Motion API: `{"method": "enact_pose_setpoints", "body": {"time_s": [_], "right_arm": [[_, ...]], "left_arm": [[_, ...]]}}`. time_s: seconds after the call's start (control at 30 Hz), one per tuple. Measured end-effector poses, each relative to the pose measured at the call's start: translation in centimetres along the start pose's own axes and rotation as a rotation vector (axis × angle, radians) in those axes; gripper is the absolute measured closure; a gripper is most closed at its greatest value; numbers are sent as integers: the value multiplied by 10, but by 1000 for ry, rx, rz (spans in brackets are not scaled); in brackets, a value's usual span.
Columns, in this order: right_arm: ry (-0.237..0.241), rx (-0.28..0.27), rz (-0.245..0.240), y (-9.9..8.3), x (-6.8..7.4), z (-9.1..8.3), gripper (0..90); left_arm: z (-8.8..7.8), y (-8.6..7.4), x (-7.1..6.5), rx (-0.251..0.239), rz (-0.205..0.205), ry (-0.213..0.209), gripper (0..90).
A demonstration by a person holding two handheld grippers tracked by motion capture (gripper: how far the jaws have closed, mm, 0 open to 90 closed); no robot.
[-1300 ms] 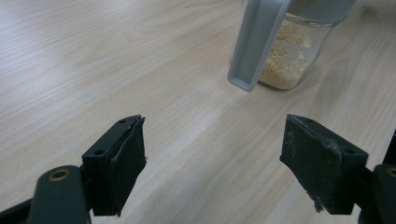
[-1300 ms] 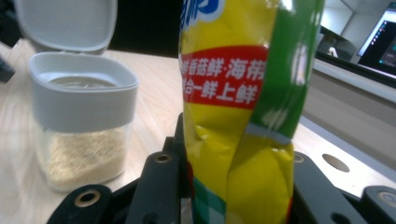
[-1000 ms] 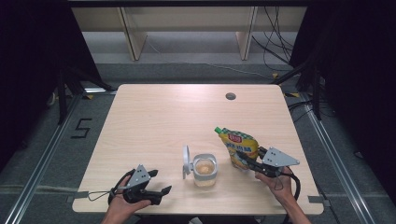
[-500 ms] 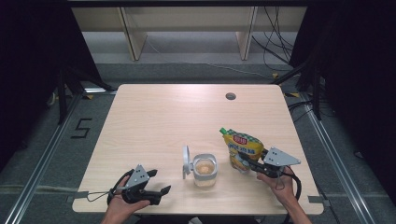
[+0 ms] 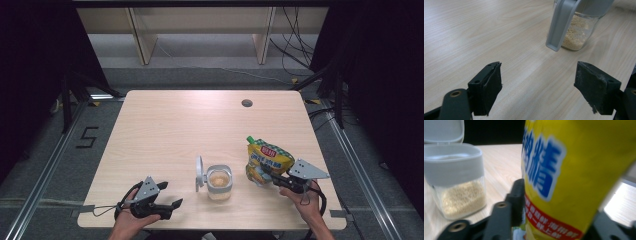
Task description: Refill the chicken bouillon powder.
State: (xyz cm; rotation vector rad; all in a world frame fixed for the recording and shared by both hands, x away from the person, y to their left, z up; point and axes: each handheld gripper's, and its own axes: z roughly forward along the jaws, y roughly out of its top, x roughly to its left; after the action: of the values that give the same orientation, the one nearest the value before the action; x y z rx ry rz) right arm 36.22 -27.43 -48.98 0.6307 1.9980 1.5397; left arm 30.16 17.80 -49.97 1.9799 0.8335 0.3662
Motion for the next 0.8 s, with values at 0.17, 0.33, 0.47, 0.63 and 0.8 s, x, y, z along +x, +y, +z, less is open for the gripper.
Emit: {"method": "enact_pose_setpoints", "body": {"time_s": [0.17, 0.33, 0.47, 0.63, 0.8], "right_arm": [[-26, 35, 106, 6, 2, -10, 410], [-85, 28, 203, 9, 11, -21, 298], [-122, 49, 207, 11, 17, -31, 277], [-140, 100, 228, 12, 26, -38, 258], [-155, 108, 236, 12, 29, -47, 238]], "left_arm": [[0, 0, -1, -3, -15, -3, 208], [0, 0, 0, -2, 6, -7, 208], [1, 0, -1, -4, 1, -7, 208], [1, 0, 0, -4, -6, -7, 208], [1, 0, 0, -8, -9, -8, 208]]}}
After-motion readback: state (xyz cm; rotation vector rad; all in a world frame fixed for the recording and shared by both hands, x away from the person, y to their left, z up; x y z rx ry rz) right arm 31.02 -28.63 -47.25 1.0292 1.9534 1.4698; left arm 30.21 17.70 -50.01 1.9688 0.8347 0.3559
